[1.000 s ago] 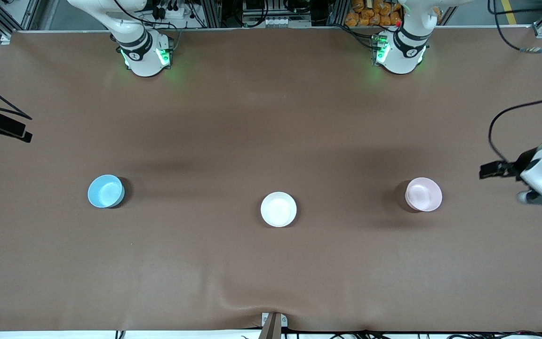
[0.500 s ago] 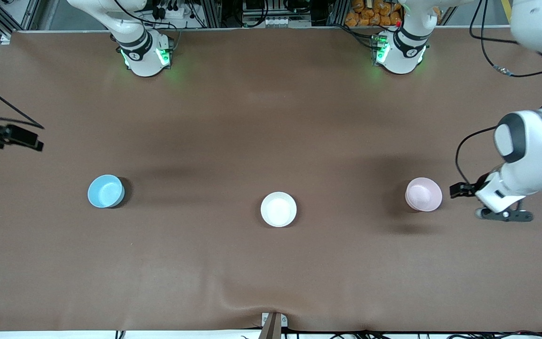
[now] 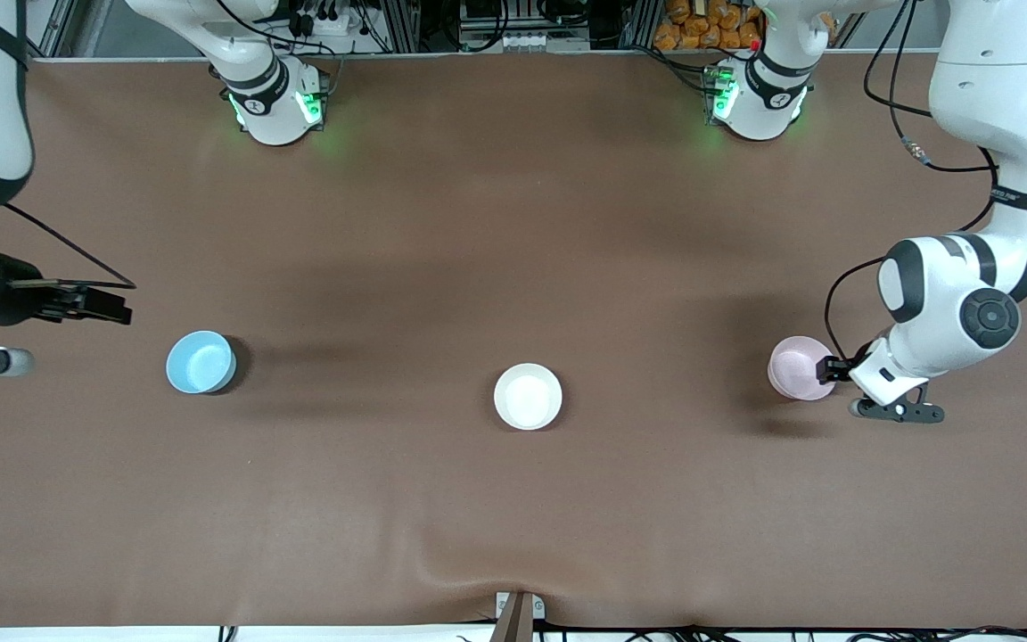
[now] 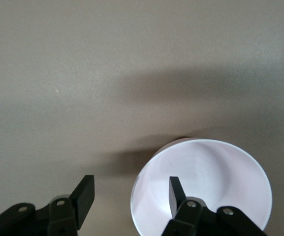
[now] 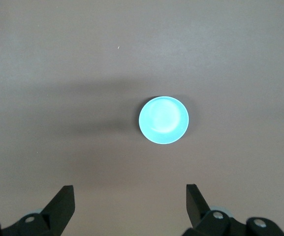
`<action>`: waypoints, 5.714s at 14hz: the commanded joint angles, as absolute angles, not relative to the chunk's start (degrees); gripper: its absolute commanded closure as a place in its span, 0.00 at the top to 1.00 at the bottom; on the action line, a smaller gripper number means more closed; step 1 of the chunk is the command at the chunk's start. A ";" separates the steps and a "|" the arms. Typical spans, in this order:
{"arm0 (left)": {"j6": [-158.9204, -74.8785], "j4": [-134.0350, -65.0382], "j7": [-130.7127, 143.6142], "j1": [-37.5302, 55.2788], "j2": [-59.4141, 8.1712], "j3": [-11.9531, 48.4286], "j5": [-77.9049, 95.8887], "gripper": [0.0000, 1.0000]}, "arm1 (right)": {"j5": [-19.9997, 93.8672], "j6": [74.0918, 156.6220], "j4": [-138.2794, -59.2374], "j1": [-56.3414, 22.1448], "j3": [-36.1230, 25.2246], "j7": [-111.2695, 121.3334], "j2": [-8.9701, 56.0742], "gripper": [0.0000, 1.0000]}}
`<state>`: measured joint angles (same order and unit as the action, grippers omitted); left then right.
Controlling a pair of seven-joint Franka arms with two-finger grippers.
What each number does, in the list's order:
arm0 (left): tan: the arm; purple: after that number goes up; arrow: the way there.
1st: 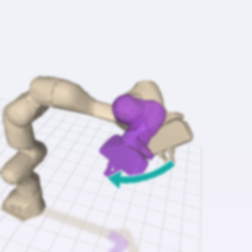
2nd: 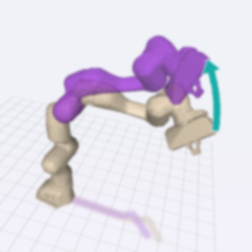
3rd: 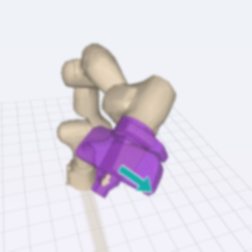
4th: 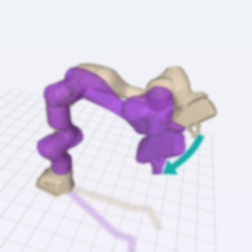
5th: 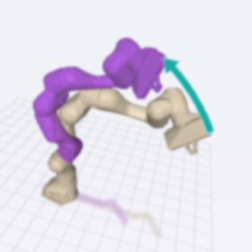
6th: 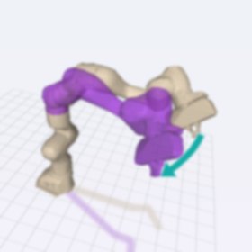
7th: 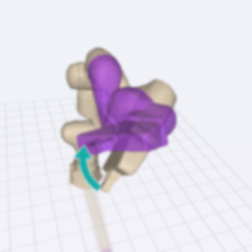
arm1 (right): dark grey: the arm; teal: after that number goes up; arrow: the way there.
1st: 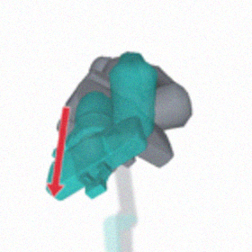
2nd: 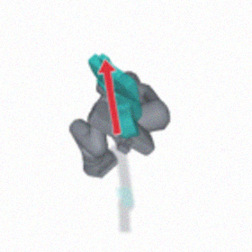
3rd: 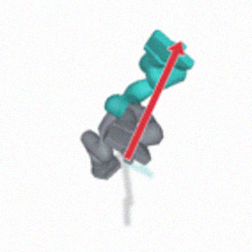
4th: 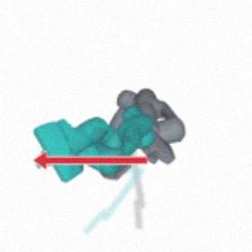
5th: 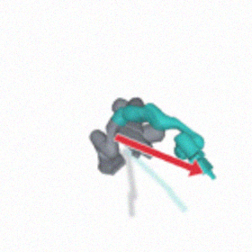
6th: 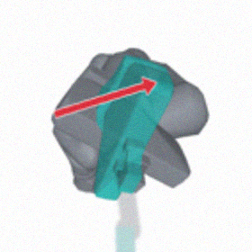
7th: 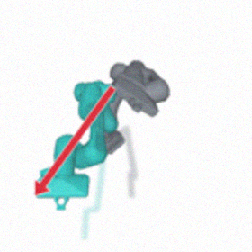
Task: Stack pink and blue bowls on white bowl
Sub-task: 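Grasp the pink bowl rim with the left gripper, then carry the pink bowl with the left gripper toward the white bowl, then lower the pink bowl into the white bowl while the right gripper grasps the blue bowl, then release the pink bowl and withdraw the left gripper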
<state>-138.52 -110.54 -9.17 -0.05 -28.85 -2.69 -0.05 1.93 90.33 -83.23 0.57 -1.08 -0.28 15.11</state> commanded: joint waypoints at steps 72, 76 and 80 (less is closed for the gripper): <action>-119.29 -77.70 25.05 16.45 -34.03 3.34 8.88 1.00 | 4.83 116.20 -93.79 7.65 0.43 33.66 33.23 0.00; -110.15 -77.34 24.53 11.00 -28.66 3.51 5.82 1.00 | 4.92 112.43 -86.77 5.72 4.39 29.72 30.32 0.00; -103.73 -77.43 16.81 5.99 -23.13 3.95 5.01 1.00 | 13.07 106.61 -83.85 -1.13 4.66 16.02 30.24 0.00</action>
<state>-106.87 -76.49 20.02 8.18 -26.56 3.10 6.21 9.10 107.81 -85.48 1.43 4.81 21.05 29.78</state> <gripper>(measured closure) 0.000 0.978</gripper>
